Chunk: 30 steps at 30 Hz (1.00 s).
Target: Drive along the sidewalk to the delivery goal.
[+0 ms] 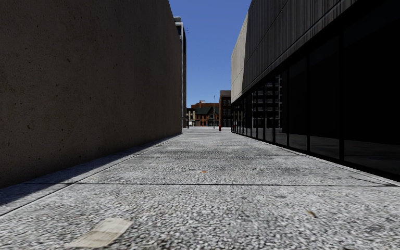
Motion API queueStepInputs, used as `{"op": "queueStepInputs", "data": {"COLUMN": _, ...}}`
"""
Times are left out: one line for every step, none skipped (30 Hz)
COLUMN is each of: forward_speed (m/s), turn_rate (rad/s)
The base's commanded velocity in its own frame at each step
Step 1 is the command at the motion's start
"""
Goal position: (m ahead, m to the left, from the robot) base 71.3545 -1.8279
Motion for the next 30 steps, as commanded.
{"op": "queueStepInputs", "data": {"forward_speed": 0.00, "turn_rate": 0.00}}
{"op": "queueStepInputs", "data": {"forward_speed": 0.00, "turn_rate": 0.00}}
{"op": "queueStepInputs", "data": {"forward_speed": 0.00, "turn_rate": 0.00}}
{"op": "queueStepInputs", "data": {"forward_speed": 0.00, "turn_rate": 0.00}}
{"op": "queueStepInputs", "data": {"forward_speed": 0.00, "turn_rate": 0.00}}
{"op": "queueStepInputs", "data": {"forward_speed": 0.00, "turn_rate": 0.00}}
{"op": "queueStepInputs", "data": {"forward_speed": 0.00, "turn_rate": 0.00}}
{"op": "queueStepInputs", "data": {"forward_speed": 0.00, "turn_rate": 0.00}}
{"op": "queueStepInputs", "data": {"forward_speed": 0.00, "turn_rate": 0.00}}
{"op": "queueStepInputs", "data": {"forward_speed": 0.00, "turn_rate": 0.00}}
{"op": "queueStepInputs", "data": {"forward_speed": 0.00, "turn_rate": 0.00}}
{"op": "queueStepInputs", "data": {"forward_speed": 0.00, "turn_rate": 0.00}}
{"op": "queueStepInputs", "data": {"forward_speed": 0.00, "turn_rate": 0.00}}
{"op": "queueStepInputs", "data": {"forward_speed": 0.00, "turn_rate": 0.00}}
{"op": "queueStepInputs", "data": {"forward_speed": 0.00, "turn_rate": 0.00}}
{"op": "queueStepInputs", "data": {"forward_speed": 0.00, "turn_rate": 0.00}}
{"op": "queueStepInputs", "data": {"forward_speed": 0.00, "turn_rate": 0.00}}
{"op": "queueStepInputs", "data": {"forward_speed": 0.00, "turn_rate": 0.00}}
{"op": "queueStepInputs", "data": {"forward_speed": 0.00, "turn_rate": 0.00}}
{"op": "queueStepInputs", "data": {"forward_speed": 0.00, "turn_rate": 0.00}}
{"op": "queueStepInputs", "data": {"forward_speed": 0.00, "turn_rate": 0.00}}
{"op": "queueStepInputs", "data": {"forward_speed": 0.00, "turn_rate": 0.00}}
{"op": "queueStepInputs", "data": {"forward_speed": 0.00, "turn_rate": 0.00}}
{"op": "queueStepInputs", "data": {"forward_speed": 0.00, "turn_rate": 0.00}}
{"op": "queueStepInputs", "data": {"forward_speed": 0.00, "turn_rate": 0.00}}
{"op": "queueStepInputs", "data": {"forward_speed": 0.00, "turn_rate": 0.00}}
{"op": "queueStepInputs", "data": {"forward_speed": 0.00, "turn_rate": 0.00}}
{"op": "queueStepInputs", "data": {"forward_speed": 0.00, "turn_rate": 0.00}}
{"op": "queueStepInputs", "data": {"forward_speed": 0.00, "turn_rate": 0.00}}
{"op": "queueStepInputs", "data": {"forward_speed": 0.00, "turn_rate": 0.00}}
